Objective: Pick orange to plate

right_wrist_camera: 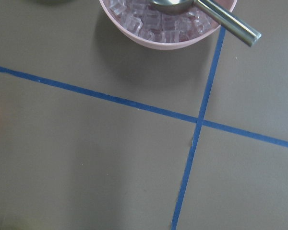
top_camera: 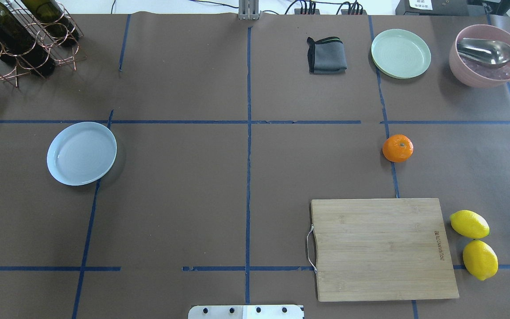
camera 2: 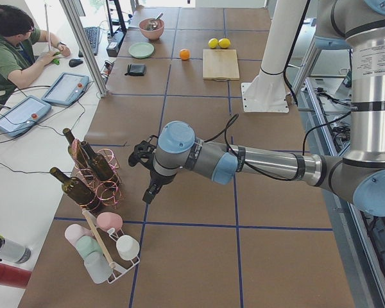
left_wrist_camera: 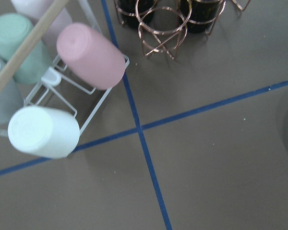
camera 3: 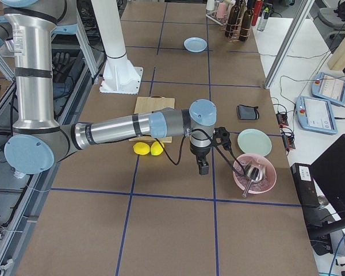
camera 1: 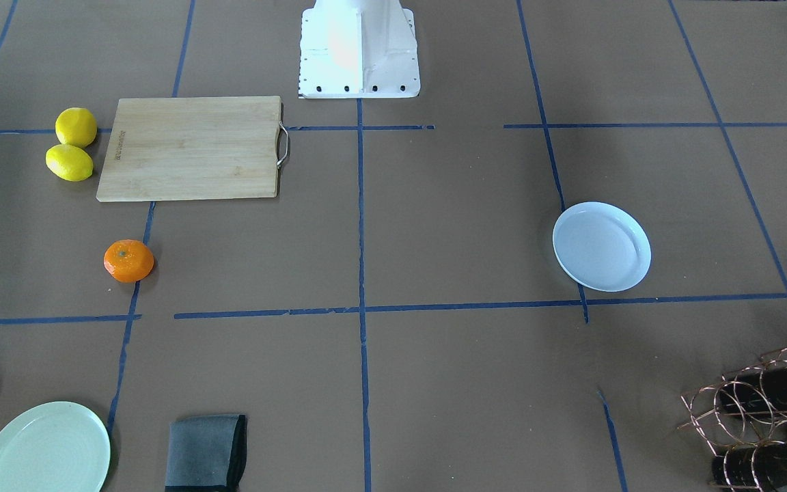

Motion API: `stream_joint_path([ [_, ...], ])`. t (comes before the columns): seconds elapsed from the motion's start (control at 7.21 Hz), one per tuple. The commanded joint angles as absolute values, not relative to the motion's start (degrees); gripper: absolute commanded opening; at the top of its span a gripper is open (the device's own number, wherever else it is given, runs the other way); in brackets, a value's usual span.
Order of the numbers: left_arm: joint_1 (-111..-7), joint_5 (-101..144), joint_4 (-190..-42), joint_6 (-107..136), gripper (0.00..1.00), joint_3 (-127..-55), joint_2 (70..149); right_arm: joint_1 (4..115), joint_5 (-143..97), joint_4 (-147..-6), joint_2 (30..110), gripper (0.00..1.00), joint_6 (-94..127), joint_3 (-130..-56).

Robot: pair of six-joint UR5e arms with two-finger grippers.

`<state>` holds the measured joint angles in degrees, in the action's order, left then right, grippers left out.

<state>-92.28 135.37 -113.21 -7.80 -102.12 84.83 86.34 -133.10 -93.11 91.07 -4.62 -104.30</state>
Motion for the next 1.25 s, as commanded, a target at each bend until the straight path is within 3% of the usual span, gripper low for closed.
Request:
stream_joint_path([
  [0.0,-91.7,136.0,-126.1,0.9,1.0,-99.0,85.5,86.3,-134.5,-90.9,90.7,1.0,-2.5,-102.8],
  [0.42,-80.2,136.0,-139.4,12.3,1.0,-97.3,84.8,86.4,-136.1,-88.7,91.0,1.0,-2.5,-103.1],
  [0.97,-57.4,115.6,-141.6,44.9,1.0,-97.1,84.6,86.4,-137.0,-88.6,91.6,1.0,-2.5,-102.8],
  [1.11,-53.8,111.6,-141.8,50.1,0.96,-97.0,84.6,86.4,-137.0,-88.6,91.7,1.0,-2.5,-102.7],
])
